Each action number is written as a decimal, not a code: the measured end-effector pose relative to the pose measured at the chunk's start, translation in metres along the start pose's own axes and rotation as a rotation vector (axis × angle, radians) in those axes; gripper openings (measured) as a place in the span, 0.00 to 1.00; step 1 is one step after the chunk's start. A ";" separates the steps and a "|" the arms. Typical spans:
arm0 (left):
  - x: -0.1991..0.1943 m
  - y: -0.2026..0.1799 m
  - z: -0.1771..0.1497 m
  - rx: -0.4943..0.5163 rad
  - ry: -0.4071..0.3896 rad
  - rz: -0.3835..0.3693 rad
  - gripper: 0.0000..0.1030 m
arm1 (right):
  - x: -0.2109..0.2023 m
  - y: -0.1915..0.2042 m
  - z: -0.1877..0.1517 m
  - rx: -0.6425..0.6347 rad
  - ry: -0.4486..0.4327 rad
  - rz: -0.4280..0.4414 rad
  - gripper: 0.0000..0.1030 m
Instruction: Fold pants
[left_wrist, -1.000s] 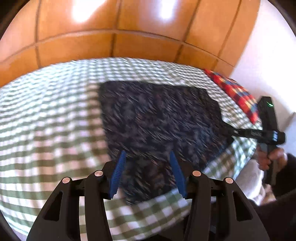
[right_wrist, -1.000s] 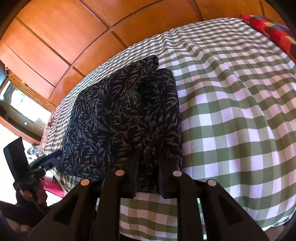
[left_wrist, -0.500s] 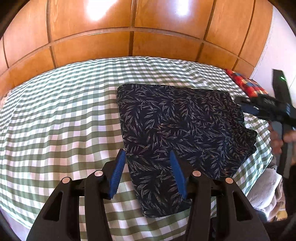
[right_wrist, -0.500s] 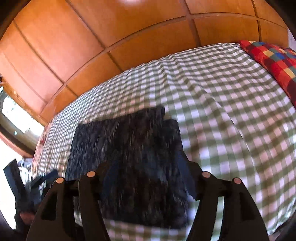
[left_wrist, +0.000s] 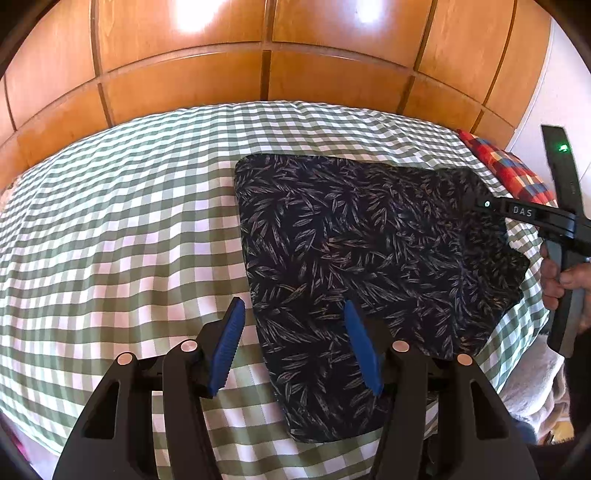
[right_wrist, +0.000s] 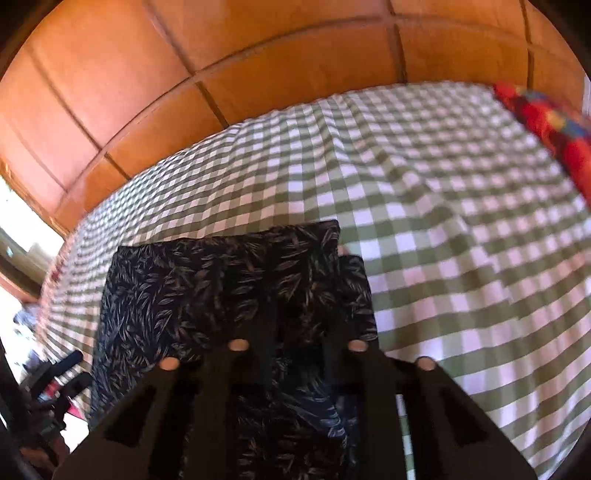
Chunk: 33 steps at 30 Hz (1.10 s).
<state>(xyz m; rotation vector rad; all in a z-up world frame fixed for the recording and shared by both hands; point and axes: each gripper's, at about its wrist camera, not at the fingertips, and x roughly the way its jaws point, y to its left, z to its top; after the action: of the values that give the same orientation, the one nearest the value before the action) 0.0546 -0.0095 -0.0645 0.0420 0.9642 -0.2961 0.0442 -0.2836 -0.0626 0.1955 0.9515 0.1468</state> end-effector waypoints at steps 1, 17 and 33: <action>0.000 -0.001 0.000 -0.001 0.001 0.001 0.54 | -0.004 0.006 0.000 -0.029 -0.014 -0.024 0.10; 0.001 0.027 -0.002 -0.101 -0.005 -0.047 0.58 | -0.001 -0.021 -0.014 0.100 -0.031 -0.009 0.23; 0.008 0.043 -0.020 -0.185 0.038 -0.171 0.58 | -0.034 -0.026 -0.064 0.092 0.056 0.029 0.15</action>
<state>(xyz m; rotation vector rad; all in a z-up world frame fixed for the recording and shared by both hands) 0.0545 0.0335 -0.0862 -0.2055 1.0318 -0.3635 -0.0267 -0.3101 -0.0774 0.2918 1.0126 0.1359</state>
